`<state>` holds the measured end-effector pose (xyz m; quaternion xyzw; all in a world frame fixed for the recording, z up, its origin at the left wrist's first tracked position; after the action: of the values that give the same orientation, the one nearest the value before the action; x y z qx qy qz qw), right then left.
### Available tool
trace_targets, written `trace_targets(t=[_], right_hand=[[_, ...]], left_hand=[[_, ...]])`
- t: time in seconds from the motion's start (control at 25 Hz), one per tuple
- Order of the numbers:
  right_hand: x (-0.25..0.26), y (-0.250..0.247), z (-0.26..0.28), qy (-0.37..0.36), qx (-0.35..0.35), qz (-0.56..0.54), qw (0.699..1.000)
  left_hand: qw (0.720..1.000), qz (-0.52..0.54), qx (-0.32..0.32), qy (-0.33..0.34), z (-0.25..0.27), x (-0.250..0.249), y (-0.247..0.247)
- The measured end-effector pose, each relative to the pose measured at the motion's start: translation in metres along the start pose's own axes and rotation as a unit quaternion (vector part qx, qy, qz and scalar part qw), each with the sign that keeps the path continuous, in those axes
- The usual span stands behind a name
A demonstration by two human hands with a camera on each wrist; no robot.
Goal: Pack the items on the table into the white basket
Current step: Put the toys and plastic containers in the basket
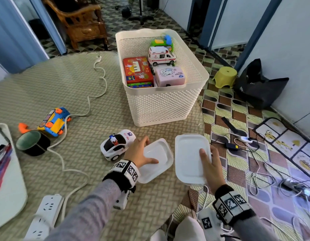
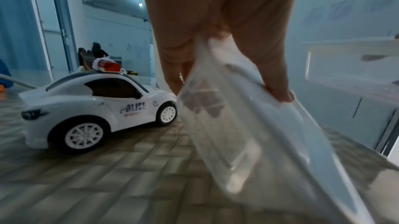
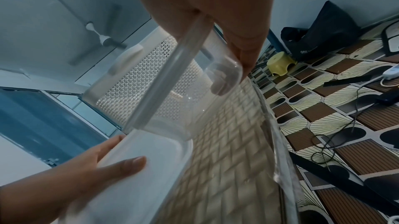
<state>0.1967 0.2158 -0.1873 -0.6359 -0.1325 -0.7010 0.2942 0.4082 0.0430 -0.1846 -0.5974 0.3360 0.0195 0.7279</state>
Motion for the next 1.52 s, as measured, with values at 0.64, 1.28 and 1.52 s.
trace_targets(t=[0.64,1.28,1.52], right_hand=[[0.09,-0.046,-0.102,-0.124,0.034,0.033,0.991],[0.24,0.006,-0.197,-0.262,0.189,0.005,0.947],[0.283,0.072,-0.225,-0.292,0.235,0.03,0.927]], left_hand=[[0.924,0.314,-0.212,-0.055,-0.017,-0.104,-0.056],[0.785,0.342,-0.488,-0.169,-0.025,-0.148,-0.133],[0.751,0.333,-0.537,-0.192,-0.06,-0.133,-0.162]])
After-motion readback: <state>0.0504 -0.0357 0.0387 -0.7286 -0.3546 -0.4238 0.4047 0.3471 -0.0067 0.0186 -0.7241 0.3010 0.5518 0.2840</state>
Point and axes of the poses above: each hand's wrist, its own z-axis away from the middle knuckle, its own y-axis out of the palm, x = y × z, the point moved 9 cm from there along -z, towards the middle knuckle, and after that the axes turned 11 degrees about -x, right-handed, at the moved point
